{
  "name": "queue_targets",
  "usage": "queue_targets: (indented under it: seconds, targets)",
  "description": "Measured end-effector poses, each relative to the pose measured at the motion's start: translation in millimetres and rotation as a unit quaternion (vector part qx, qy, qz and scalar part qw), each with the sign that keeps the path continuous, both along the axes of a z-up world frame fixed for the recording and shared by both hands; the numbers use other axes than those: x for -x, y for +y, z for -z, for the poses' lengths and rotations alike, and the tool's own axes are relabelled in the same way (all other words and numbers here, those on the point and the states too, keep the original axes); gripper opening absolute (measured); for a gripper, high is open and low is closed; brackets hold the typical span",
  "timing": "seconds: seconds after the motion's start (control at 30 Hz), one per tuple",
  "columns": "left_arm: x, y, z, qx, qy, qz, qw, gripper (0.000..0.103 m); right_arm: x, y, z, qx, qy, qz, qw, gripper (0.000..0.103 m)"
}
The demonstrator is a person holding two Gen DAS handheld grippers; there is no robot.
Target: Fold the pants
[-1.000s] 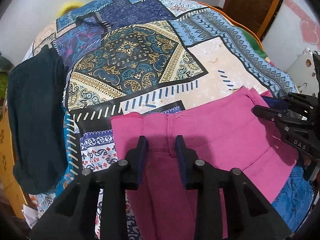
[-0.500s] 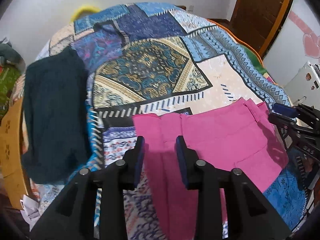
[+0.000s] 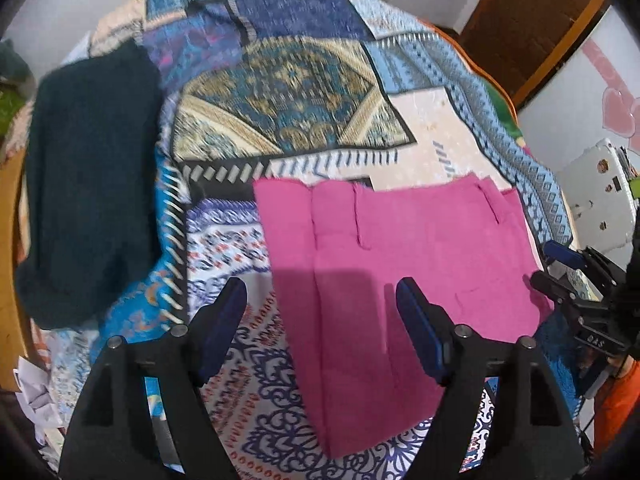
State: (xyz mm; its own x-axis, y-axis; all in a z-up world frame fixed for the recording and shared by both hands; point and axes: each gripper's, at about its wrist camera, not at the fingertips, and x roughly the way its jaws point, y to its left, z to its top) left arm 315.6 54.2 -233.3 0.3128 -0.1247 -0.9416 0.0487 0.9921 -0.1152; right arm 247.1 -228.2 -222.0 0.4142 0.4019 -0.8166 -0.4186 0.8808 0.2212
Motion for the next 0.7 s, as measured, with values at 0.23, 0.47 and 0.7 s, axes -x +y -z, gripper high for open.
queue_targets:
  seconds: [0.23, 0.47, 0.7]
  targets:
    - [-13.5, -4.5, 21.9, 0.03, 0.046, 0.014, 0.9984, 0.072, -21.6, 0.5, 6.9, -0.028, 0.017, -0.005, 0.999, 0.06]
    - [-18.4, -6.2, 27.3, 0.039, 0.037, 0.023, 0.9983, 0.053, -33.3, 19.7, 17.5, -0.021, 0.024, -0.023, 0.999, 0.058]
    - [-13.8, -5.9, 17.6, 0.033, 0.006, 0.025, 0.9991, 0.019, -40.7, 21.7, 19.7, -0.03, 0.028, -0.006, 0.999, 0.017]
